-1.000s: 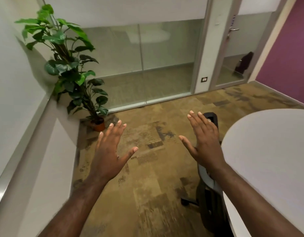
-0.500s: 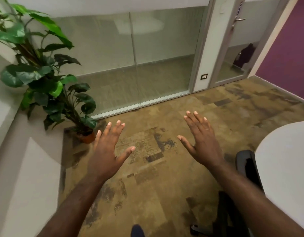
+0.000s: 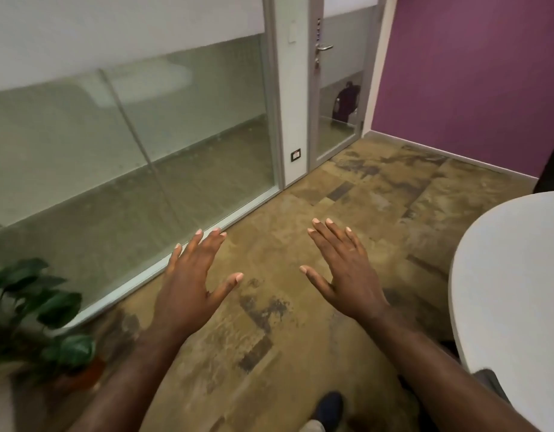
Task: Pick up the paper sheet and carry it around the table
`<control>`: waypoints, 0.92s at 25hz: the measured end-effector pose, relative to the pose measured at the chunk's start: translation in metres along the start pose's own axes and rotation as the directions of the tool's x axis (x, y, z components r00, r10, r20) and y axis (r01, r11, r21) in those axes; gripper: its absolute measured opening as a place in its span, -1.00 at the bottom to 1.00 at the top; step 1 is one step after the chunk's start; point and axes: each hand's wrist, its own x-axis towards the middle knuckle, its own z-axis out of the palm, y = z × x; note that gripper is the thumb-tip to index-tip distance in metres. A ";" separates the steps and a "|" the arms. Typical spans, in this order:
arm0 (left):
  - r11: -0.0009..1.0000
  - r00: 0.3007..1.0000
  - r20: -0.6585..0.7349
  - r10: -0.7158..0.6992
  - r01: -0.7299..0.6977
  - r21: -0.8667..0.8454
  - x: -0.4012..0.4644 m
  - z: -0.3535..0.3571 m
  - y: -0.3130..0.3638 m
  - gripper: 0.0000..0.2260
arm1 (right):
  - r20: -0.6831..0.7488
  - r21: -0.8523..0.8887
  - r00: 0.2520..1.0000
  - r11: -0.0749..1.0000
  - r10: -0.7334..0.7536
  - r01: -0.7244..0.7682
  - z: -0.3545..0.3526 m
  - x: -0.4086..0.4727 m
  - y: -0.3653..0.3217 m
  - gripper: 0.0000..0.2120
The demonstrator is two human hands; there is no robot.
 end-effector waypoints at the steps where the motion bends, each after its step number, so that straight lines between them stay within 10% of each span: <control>1: 1.000 1.000 0.005 0.015 -0.015 -0.012 0.031 0.016 -0.003 -0.35 | -0.006 -0.012 1.000 1.000 0.017 -0.017 0.010 0.016 0.022 -0.41; 12: 0.942 0.950 0.089 0.298 -0.277 -0.191 0.341 0.182 0.070 -0.45 | -0.045 -0.159 0.948 0.935 0.314 -0.317 0.029 0.114 0.253 -0.43; 23: 0.566 0.586 0.140 0.798 -0.649 -0.508 0.591 0.396 0.263 -0.41 | -0.389 -0.338 0.594 0.491 0.704 -0.803 0.006 0.099 0.452 -0.47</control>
